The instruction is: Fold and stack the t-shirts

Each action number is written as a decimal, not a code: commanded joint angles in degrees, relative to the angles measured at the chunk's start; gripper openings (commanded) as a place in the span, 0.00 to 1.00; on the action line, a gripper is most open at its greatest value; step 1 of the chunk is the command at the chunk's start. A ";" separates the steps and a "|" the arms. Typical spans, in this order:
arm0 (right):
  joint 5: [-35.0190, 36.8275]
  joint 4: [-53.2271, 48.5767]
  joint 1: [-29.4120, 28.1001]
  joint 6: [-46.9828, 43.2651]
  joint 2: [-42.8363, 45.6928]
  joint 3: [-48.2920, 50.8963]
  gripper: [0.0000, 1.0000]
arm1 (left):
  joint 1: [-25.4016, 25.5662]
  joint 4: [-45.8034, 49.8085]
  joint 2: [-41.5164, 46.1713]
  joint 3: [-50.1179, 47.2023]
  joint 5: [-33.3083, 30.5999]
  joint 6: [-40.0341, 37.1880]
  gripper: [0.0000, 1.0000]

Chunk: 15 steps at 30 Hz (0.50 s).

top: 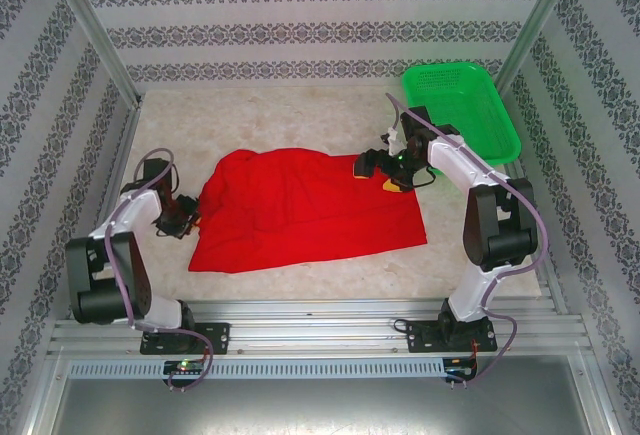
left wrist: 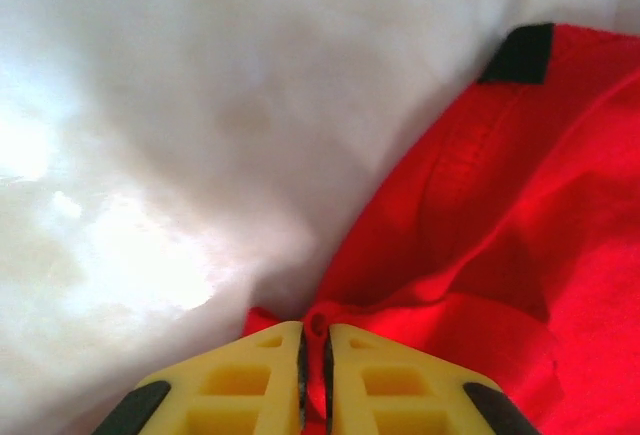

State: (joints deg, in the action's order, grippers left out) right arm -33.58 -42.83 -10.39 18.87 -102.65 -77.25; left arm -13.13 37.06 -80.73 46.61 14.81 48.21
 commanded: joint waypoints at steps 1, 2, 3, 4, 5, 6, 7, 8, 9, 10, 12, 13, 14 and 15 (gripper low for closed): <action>-0.96 0.81 -0.17 -0.44 1.58 0.70 0.98 | -2.18 2.83 3.54 -3.44 -1.69 0.53 0.13; -0.88 0.90 -0.17 -0.31 1.45 0.62 0.98 | -2.53 2.93 3.93 -3.87 -1.70 0.75 0.13; -0.86 0.90 -0.22 -0.24 1.32 0.46 0.98 | -2.90 3.10 4.25 -4.23 -1.71 0.90 0.13; -0.78 0.92 -0.23 -0.26 1.23 0.35 0.98 | -3.16 3.46 4.41 -4.34 -1.98 0.84 0.13; -0.78 0.86 -0.18 -0.24 1.14 0.27 0.98 | -3.49 3.82 4.61 -4.33 -2.27 0.71 0.12; -0.69 0.86 -0.19 -0.25 1.10 0.18 0.98 | -3.97 4.21 4.71 -4.33 -2.47 0.58 0.12; -0.71 0.80 -0.19 -0.24 1.04 0.09 0.98 | -4.38 4.49 4.98 -4.29 -2.78 0.40 0.12; -0.78 0.90 -0.22 -0.24 1.05 0.09 0.98 | -4.77 4.77 5.14 -4.24 -3.10 0.06 0.12; -0.78 0.99 -0.24 -0.24 1.12 0.16 0.98 | -5.22 5.23 5.16 -4.07 -3.20 -0.39 0.12; -0.70 0.92 -0.22 -0.28 1.14 0.17 0.98 | -5.71 5.68 5.16 -3.89 -3.19 -0.77 0.12; -0.52 0.78 -0.16 -0.42 1.14 0.17 0.98 | -6.36 6.49 5.53 -3.80 -2.86 -1.37 0.11; -0.47 0.71 -0.08 -0.41 1.27 0.22 0.98 | -6.54 6.75 6.06 -4.12 -2.69 -1.51 0.11; -0.43 0.88 -0.02 -0.42 1.31 0.33 0.98 | -6.64 6.80 6.59 -4.54 -2.60 -1.51 0.11; -0.43 1.08 0.02 -0.35 1.45 0.50 0.98 | -6.88 6.79 7.06 -5.20 -2.59 -1.53 0.11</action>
State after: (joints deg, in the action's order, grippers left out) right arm -33.56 -42.17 -10.37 18.90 -102.63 -77.23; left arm -19.00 40.60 -75.64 42.48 13.23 47.97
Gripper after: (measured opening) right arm 0.980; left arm 0.113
